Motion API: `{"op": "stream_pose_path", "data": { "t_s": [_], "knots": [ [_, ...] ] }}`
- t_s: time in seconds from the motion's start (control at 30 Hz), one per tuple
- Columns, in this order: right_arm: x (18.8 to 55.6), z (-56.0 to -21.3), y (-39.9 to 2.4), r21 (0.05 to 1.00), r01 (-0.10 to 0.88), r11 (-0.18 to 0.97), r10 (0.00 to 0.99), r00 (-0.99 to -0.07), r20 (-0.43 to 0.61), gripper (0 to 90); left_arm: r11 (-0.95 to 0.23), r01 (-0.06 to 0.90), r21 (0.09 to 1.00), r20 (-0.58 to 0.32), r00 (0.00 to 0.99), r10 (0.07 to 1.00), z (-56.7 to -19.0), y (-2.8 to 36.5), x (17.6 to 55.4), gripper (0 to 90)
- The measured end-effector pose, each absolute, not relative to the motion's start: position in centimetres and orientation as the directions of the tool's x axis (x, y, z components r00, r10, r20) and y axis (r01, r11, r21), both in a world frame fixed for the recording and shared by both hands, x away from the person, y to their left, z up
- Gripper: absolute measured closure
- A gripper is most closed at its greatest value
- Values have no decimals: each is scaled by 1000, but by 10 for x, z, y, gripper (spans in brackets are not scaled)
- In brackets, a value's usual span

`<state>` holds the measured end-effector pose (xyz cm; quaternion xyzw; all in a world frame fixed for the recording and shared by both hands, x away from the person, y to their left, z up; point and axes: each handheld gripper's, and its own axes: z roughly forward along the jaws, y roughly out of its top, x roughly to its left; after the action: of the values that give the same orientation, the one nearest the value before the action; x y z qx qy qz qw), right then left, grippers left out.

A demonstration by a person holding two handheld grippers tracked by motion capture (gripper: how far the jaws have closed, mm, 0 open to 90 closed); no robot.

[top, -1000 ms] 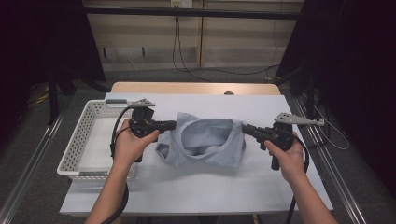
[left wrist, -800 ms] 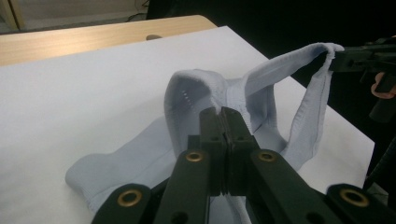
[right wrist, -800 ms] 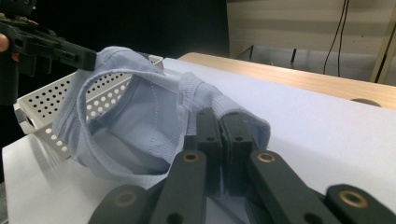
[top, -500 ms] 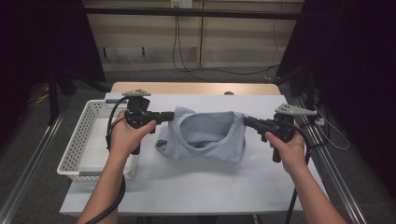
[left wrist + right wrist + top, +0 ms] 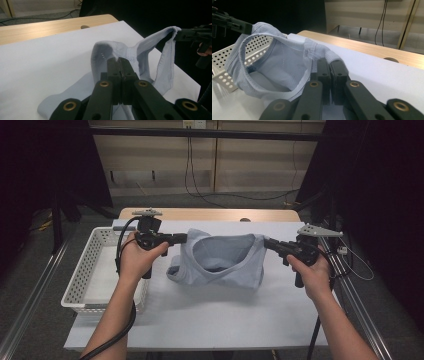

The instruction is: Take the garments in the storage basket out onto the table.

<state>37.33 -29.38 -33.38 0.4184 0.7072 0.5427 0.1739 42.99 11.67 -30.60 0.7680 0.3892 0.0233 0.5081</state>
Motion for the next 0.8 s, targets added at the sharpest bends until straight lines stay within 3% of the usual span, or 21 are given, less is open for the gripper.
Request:
{"op": "stream_pose_path", "data": {
  "t_s": [0.8],
  "knots": [
    [362, -307, -297, 936, 345, 66, 776, -608, 170, 879, -171, 549, 818, -358, 719, 596, -279, 116, 426, 891]
  ]
}}
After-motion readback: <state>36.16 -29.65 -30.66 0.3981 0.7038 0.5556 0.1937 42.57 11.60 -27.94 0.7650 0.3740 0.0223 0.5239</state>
